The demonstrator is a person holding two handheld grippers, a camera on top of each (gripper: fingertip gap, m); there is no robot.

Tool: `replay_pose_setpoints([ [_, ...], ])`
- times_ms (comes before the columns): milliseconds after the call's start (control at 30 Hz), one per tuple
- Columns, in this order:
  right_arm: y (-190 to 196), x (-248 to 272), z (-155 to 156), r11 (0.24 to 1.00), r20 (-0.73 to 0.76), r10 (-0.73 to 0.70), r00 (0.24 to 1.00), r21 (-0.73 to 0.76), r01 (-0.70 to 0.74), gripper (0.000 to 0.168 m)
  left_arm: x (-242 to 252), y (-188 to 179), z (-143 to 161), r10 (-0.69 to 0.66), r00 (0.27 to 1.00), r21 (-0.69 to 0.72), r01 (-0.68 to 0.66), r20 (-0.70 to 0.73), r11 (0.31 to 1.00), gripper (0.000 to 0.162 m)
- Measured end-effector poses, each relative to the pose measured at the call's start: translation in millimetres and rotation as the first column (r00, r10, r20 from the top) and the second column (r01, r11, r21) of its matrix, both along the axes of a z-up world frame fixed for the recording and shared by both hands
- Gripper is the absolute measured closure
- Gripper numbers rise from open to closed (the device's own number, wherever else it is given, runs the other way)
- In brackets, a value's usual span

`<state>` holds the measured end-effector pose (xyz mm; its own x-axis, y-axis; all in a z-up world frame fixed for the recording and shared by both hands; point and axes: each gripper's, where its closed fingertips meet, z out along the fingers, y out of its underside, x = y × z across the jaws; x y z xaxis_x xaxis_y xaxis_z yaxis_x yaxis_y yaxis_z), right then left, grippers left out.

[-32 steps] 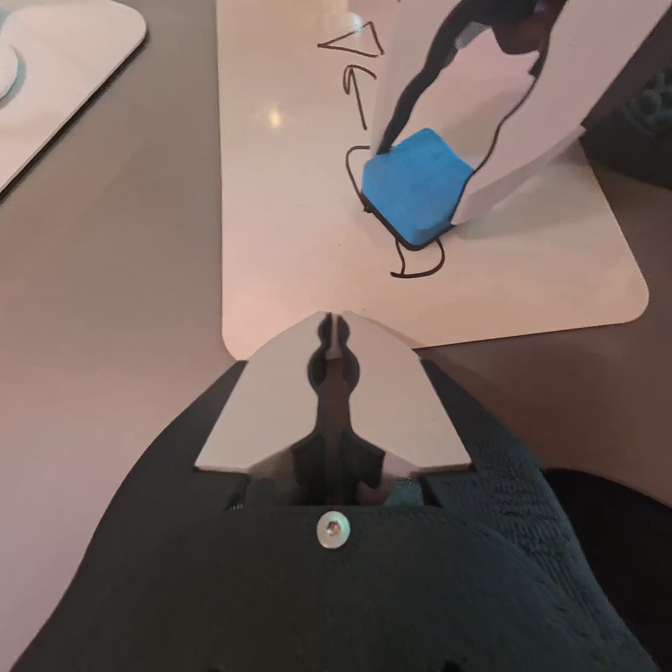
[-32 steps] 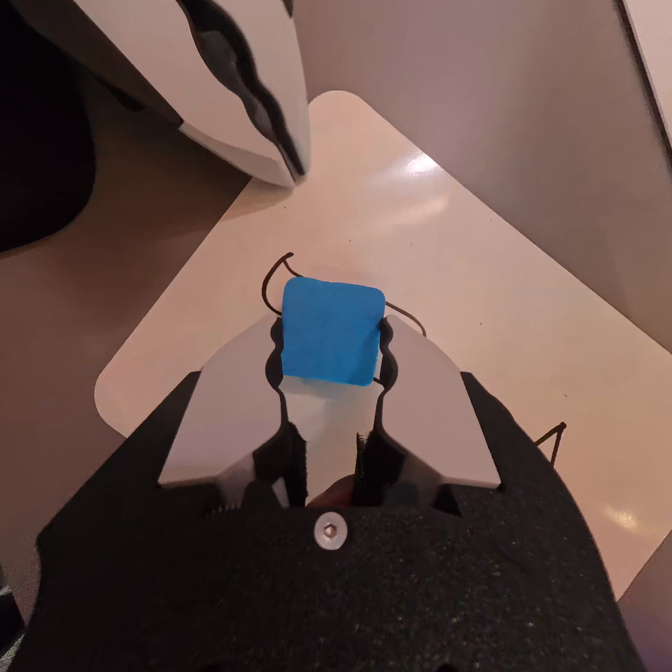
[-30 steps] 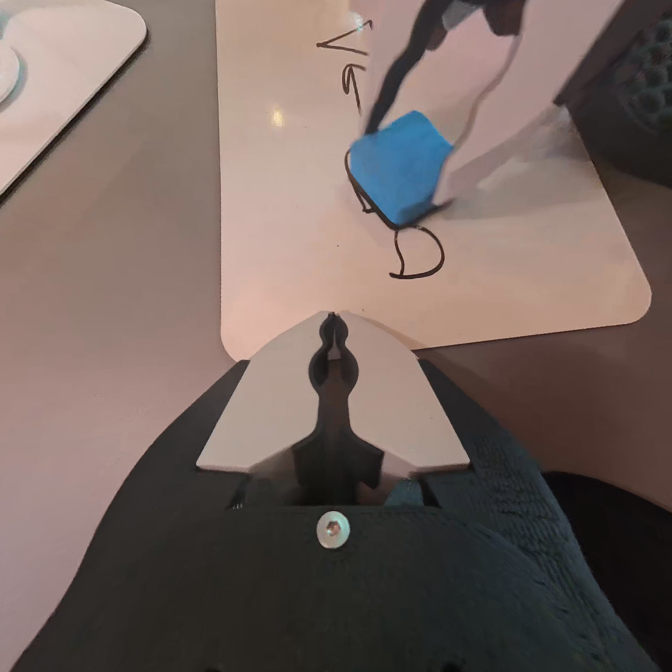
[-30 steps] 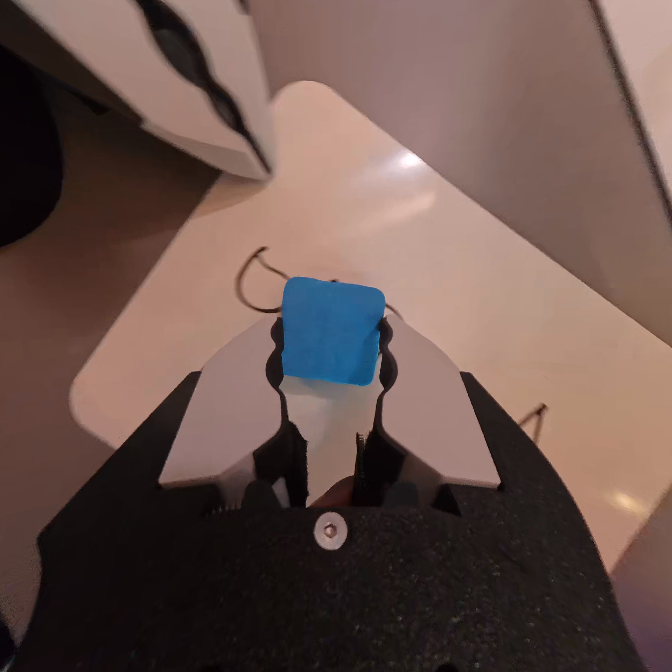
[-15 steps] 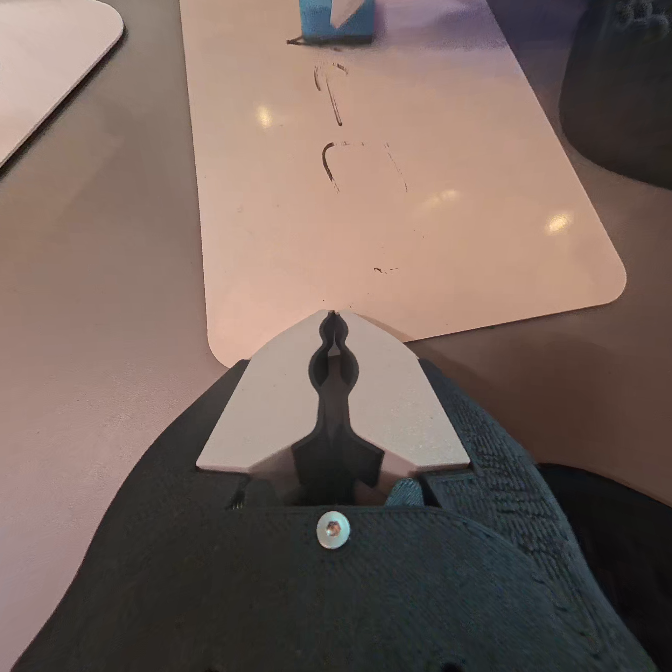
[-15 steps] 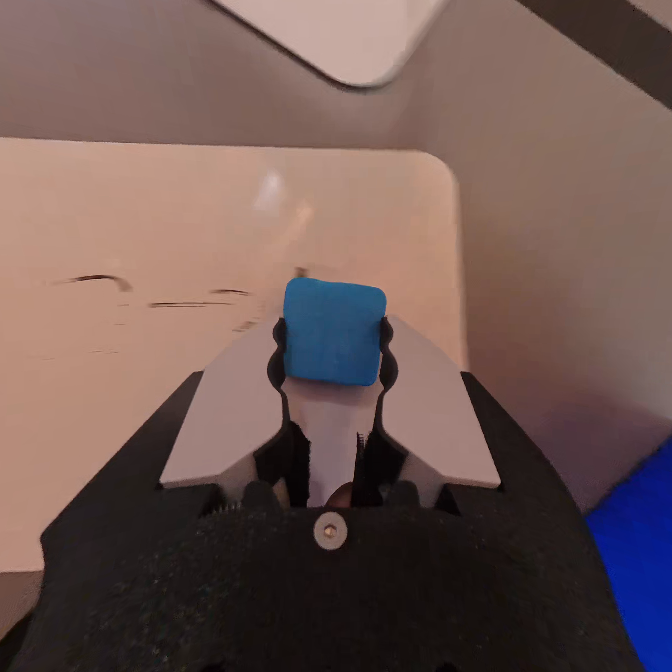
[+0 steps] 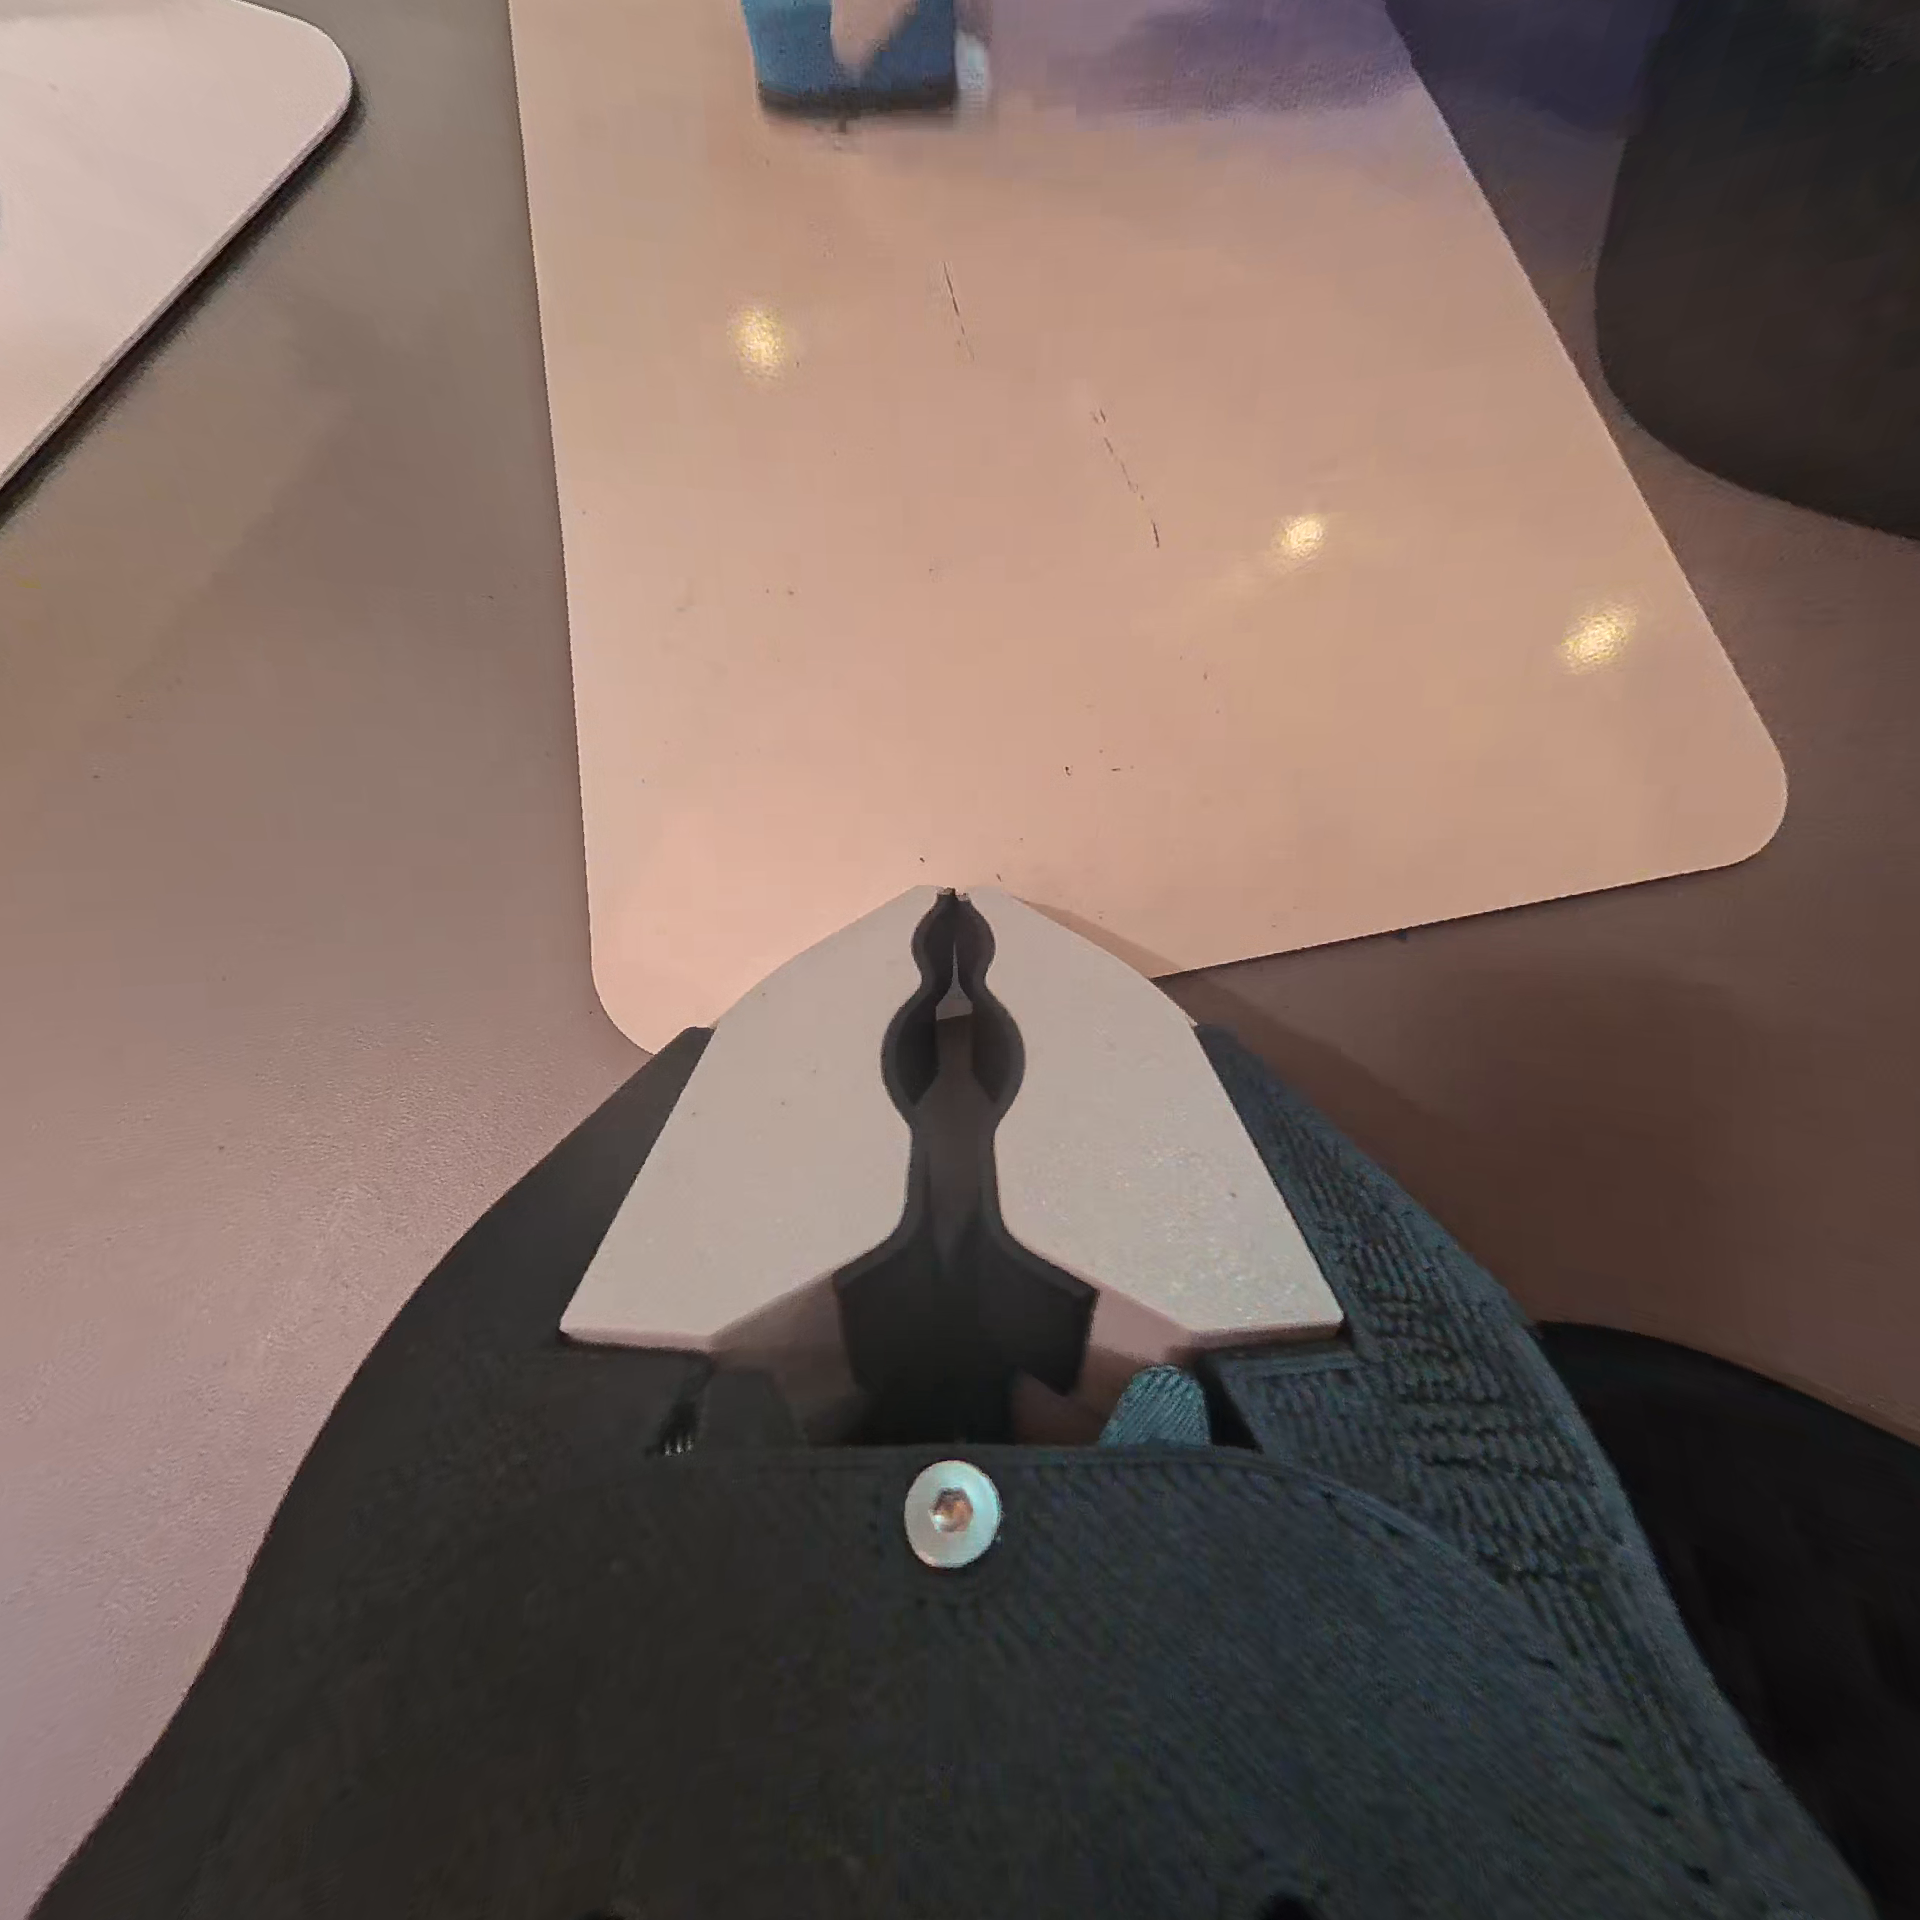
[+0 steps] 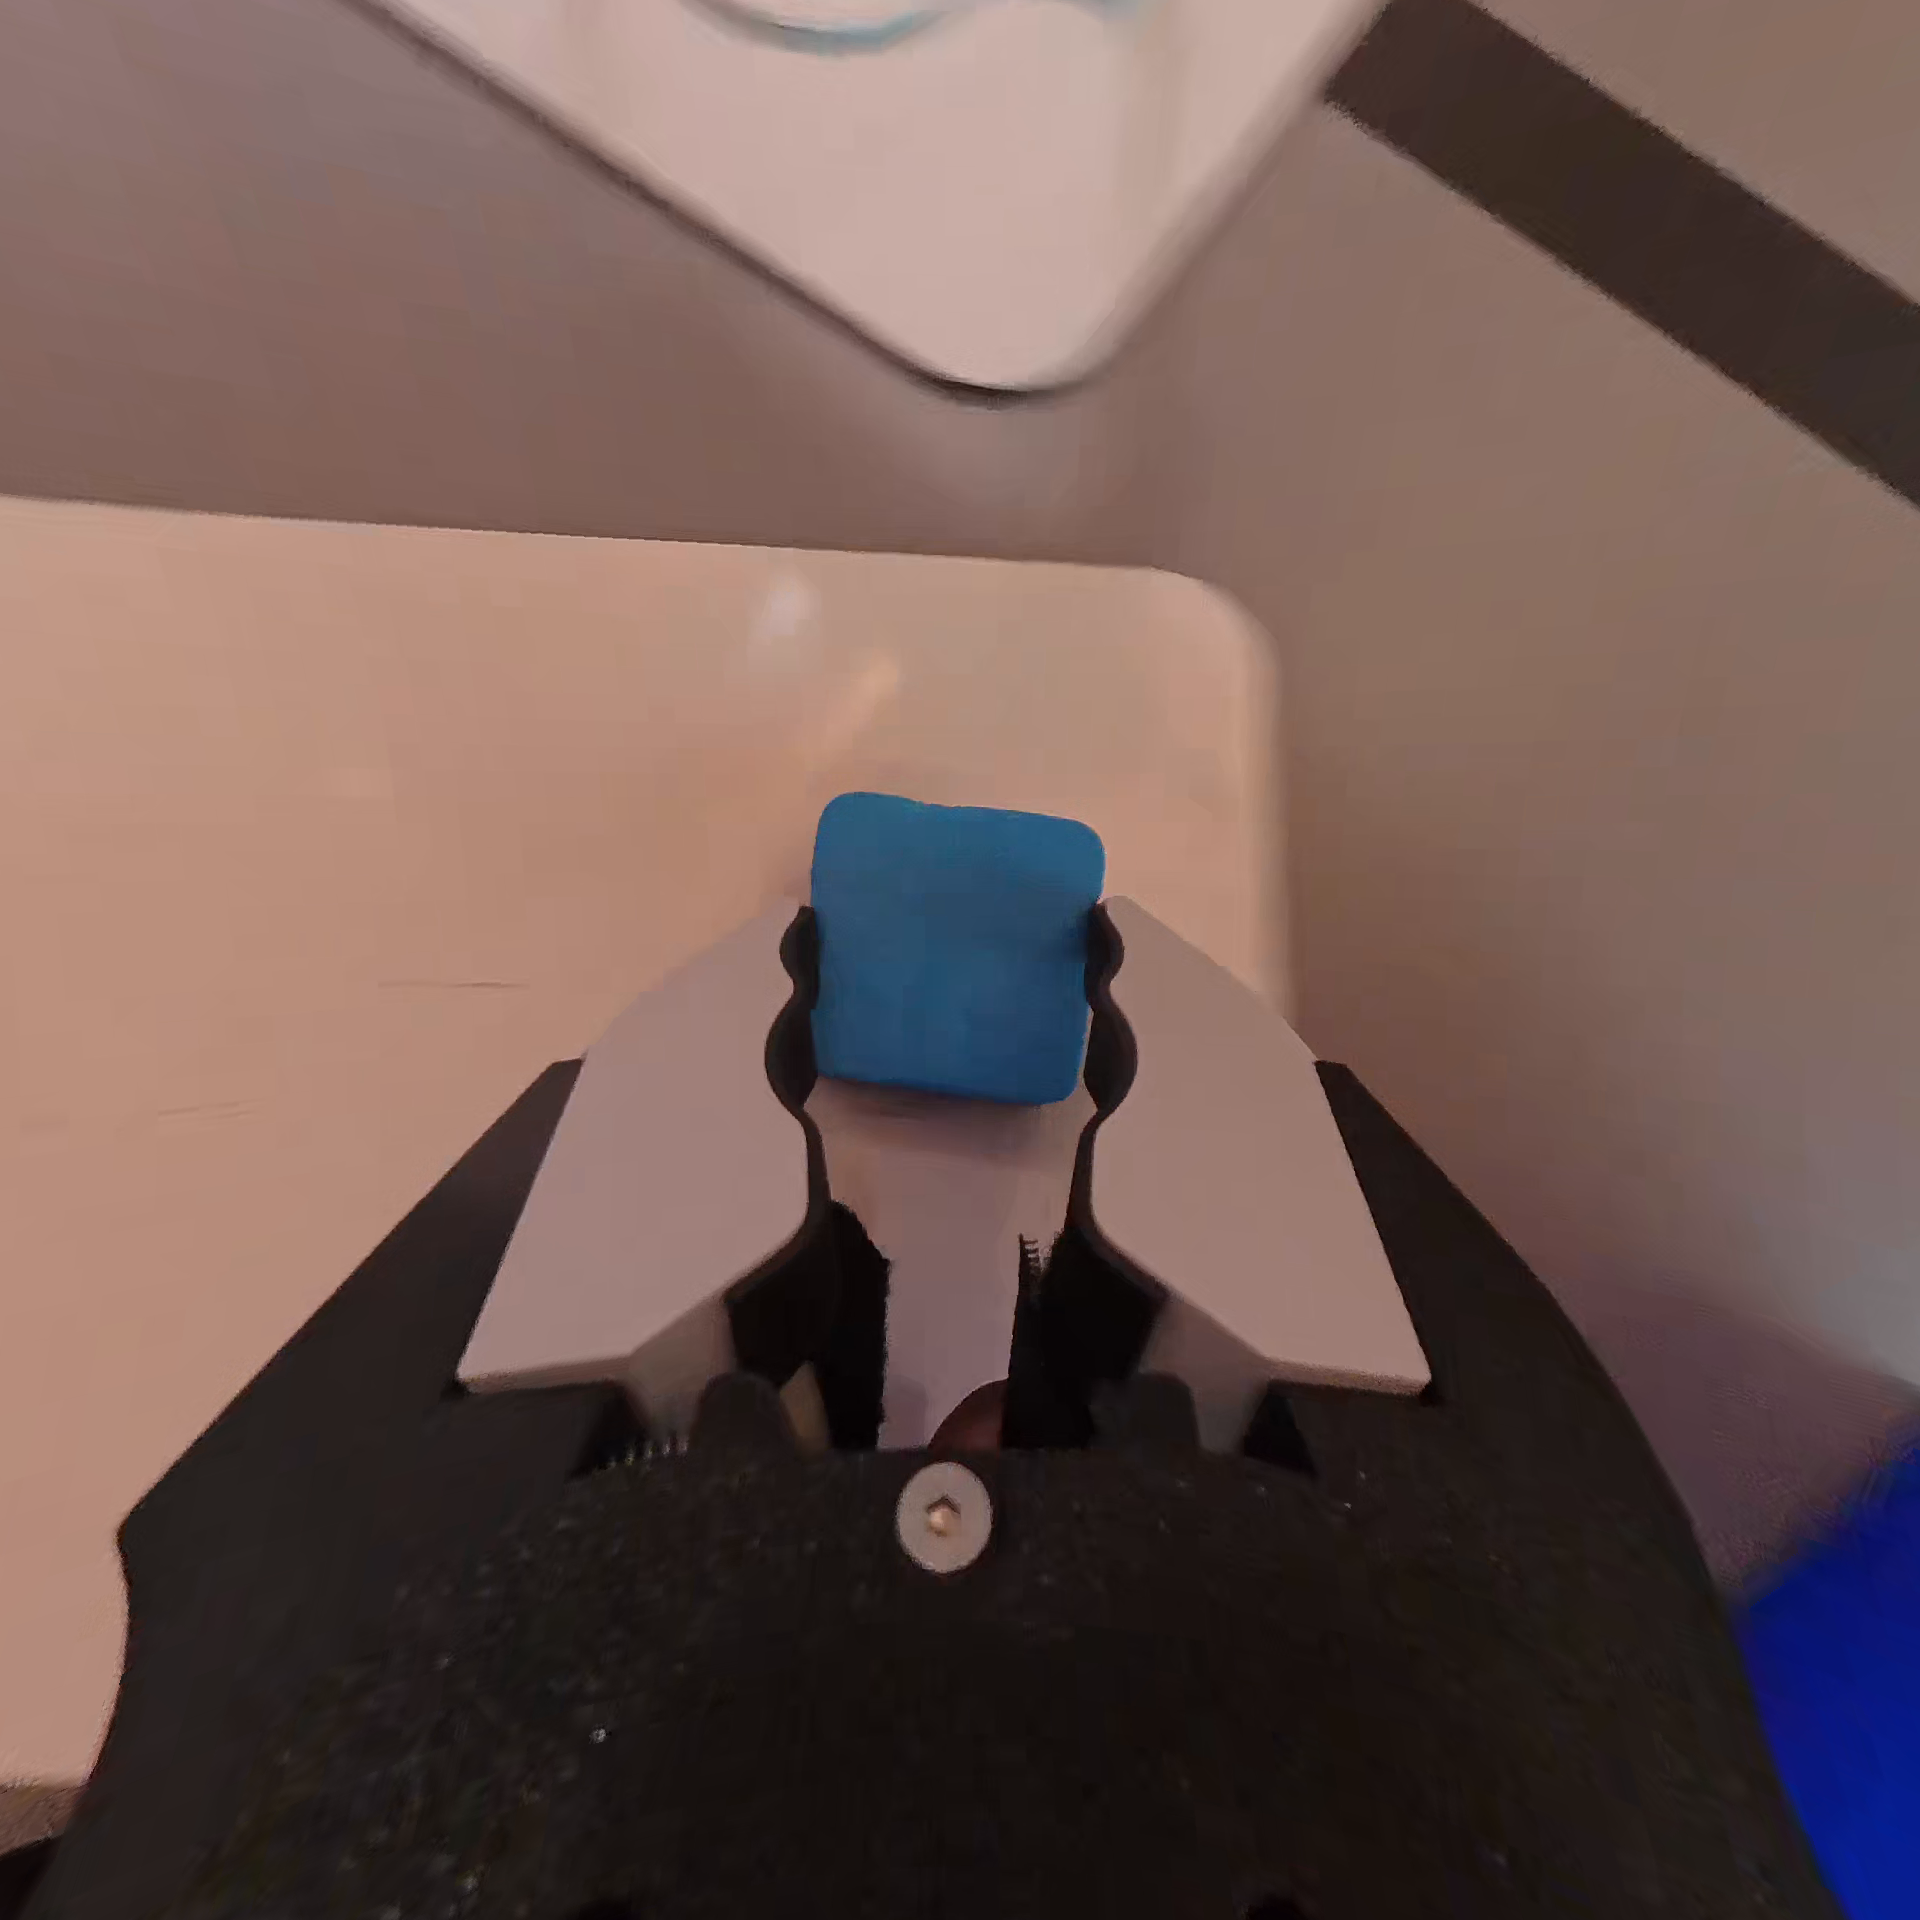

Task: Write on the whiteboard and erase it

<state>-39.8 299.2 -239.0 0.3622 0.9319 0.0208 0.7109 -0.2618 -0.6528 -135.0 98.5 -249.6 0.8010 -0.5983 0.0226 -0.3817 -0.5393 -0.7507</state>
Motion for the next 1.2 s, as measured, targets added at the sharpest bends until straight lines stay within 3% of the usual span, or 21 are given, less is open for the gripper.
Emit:
replay_pose_setpoints([
  [67, -86.6, -45.1, 0.8, 0.975, -0.07, 0.216, 0.974, -0.039, -0.219, 0.119, 0.1, 0.1, 0.0, 0.0, 1.0, -0.001, 0.0, 0.002, 1.0, 0.161],
  [133, -181.8, -73.3, 2.3, 0.891, -0.102, 0.447, 0.889, -0.037, -0.453, 0.119, 0.1, 0.1, -0.1, 0.0, 1.0, -0.001, 0.0, 0.002, 1.0, 0.161],
  [167, -203.1, -74.8, 2.5, 0.858, -0.077, 0.511, 0.856, -0.006, -0.513, 0.118, 0.1, 0.0, -0.1, 0.0, 1.0, -0.001, 0.0, 0.001, 1.0, 0.161],
  [233, -176.0, -63.0, 2.1, 0.886, -0.083, 0.46, 0.884, -0.026, -0.464, 0.118, 0.1, 0.0, -0.1, 0.0, 1.0, -0.005, 0.0, 0.007, 1.0, 0.161],
  [333, -32.0, 2.1, -0.4, 0.997, -0.015, 0.07, 0.997, 0.017, -0.07, 0.119, 0.9, -0.7, -0.1, -0.007, 1.0, -0.003, 0.007, 0.006, 1.0, 0.161],
  [400, 21.0, 41.2, -0.9, 0.992, -0.022, -0.129, 0.991, -0.011, 0.129, 0.119, 1.1, -0.9, -0.2, -0.009, 1.0, -0.002, 0.009, 0.003, 1.0, 0.161],
  [467, 2.9, 33.5, -0.7, 0.994, -0.011, -0.111, 0.994, 0.023, 0.111, 0.119, 1.0, -1.0, -0.2, -0.008, 1.0, -0.005, 0.008, 0.008, 1.0, 0.161],
  [567, -118.0, -36.2, -0.2, 0.983, -0.083, 0.181, 0.98, -0.024, -0.183, 0.119, 1.0, -1.1, -0.3, -0.007, 1.0, -0.022, 0.007, 0.031, 1.0, 0.161],
  [633, -194.9, -66.7, 0.7, 0.915, -0.085, 0.401, 0.912, -0.012, -0.403, 0.119, 1.1, -1.1, -0.3, -0.006, 0.999, -0.028, 0.007, 0.038, 1.0, 0.161],
  [700, -191.1, -64.5, 0.4, 0.896, -0.055, 0.443, 0.895, -0.005, -0.444, 0.118, 1.0, -1.2, -0.3, -0.007, 1.0, -0.021, 0.008, 0.03, 1.0, 0.161],
  [833, -23.0, 18.6, -2.2, 1.0, 0.009, -0.006, 1.0, 0.001, 0.006, 0.119, 1.1, -1.2, -0.5, -0.007, 1.0, -0.019, 0.008, 0.027, 1.0, 0.161],
  [900, 2.8, 39.4, -2.5, 0.995, 0.019, -0.102, 0.995, -0.019, 0.102, 0.119, 1.1, -1.2, -0.5, -0.007, 0.999, -0.026, 0.008, 0.036, 1.0, 0.161],
  [967, -37.4, 8.8, -2.3, 1.0, 0.014, 0.008, 1.0, 0.002, -0.008, 0.119, 0.1, -0.5, -0.4, 0.002, 0.999, -0.031, -0.001, 0.042, 1.0, 0.161],
  [1100, -175.7, -51.5, -0.7, 0.946, -0.015, 0.325, 0.946, 0.008, -0.325, 0.119, -3.4, 0.6, -0.4, 0.019, 0.999, -0.023, -0.019, 0.031, 1.0, 0.161],
  [1167, -183.1, -38.9, -0.7, 0.932, -0.012, 0.361, 0.933, -0.012, -0.361, 0.119, -2.8, 0.1, -0.5, 0.013, 1.0, -0.014, -0.012, 0.02, 1.0, 0.161],
  [1200, -162.6, -26.6, -1.1, 0.953, -0.018, 0.303, 0.953, -0.025, -0.303, 0.119, -2.7, 0.1, -0.6, 0.012, 1.0, -0.011, -0.012, 0.016, 1.0, 0.161],
])
